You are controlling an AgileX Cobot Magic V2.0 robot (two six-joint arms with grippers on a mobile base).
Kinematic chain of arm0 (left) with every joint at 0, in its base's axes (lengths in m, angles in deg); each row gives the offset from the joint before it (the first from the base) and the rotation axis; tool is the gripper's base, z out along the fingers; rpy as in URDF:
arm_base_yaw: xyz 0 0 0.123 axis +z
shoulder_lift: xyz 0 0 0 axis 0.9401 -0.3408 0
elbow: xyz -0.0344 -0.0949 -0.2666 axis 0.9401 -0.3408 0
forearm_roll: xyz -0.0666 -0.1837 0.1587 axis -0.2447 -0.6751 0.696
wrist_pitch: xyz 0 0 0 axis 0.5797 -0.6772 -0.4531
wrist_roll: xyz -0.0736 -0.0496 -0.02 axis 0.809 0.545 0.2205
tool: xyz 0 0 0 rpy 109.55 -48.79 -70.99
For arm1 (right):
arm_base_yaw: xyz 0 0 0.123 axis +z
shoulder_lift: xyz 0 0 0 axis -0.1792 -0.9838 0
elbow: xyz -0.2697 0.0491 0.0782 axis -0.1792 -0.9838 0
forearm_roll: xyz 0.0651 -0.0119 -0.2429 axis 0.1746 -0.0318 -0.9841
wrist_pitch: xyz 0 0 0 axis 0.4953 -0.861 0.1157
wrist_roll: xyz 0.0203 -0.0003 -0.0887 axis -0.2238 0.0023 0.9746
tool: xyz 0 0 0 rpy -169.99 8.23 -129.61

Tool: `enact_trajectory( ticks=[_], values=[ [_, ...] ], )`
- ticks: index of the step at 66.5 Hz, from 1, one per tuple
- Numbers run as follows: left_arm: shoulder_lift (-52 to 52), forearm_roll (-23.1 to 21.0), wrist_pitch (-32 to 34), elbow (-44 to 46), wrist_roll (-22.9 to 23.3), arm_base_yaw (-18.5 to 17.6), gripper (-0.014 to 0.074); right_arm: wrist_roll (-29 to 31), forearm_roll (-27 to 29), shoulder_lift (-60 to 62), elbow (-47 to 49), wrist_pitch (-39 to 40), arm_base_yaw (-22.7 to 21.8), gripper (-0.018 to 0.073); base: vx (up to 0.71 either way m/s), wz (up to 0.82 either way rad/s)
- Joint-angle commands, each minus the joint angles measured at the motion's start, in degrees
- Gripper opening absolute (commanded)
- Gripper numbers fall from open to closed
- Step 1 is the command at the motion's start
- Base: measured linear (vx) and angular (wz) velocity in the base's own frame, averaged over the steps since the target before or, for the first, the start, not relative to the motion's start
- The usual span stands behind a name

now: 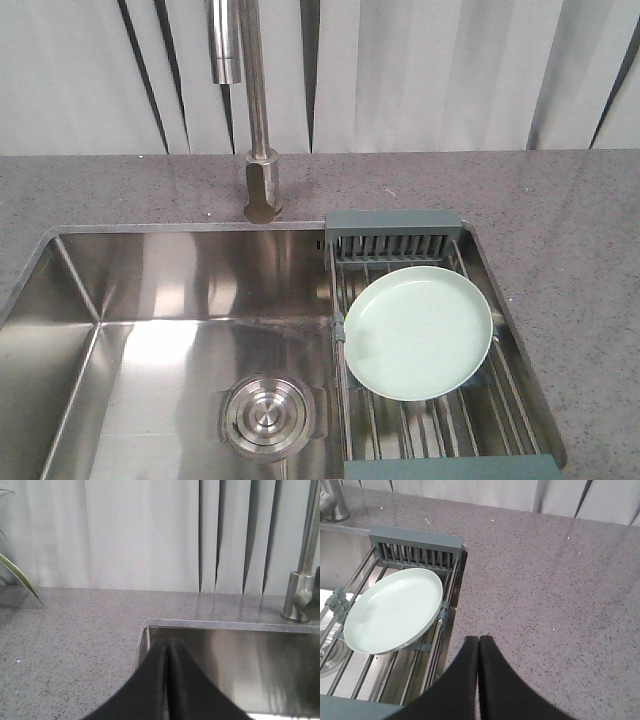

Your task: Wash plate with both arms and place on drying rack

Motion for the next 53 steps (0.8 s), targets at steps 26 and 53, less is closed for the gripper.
enact_trajectory(
  ticks=[26,53],
  values=[
    [0.82,-0.39,4.31,1.40,0.19,-0.05,-0.0006,0.78,-0.41,6.24,-8.54,18.14,-0.35,-0.0006,0.00,0.00],
    [0.82,-0.39,4.31,1.40,0.19,-0.05,-0.0006,0.51,0.93,20.19,-33.63,40.78,-0.35,-0.0004,0.00,0.00]
  ],
)
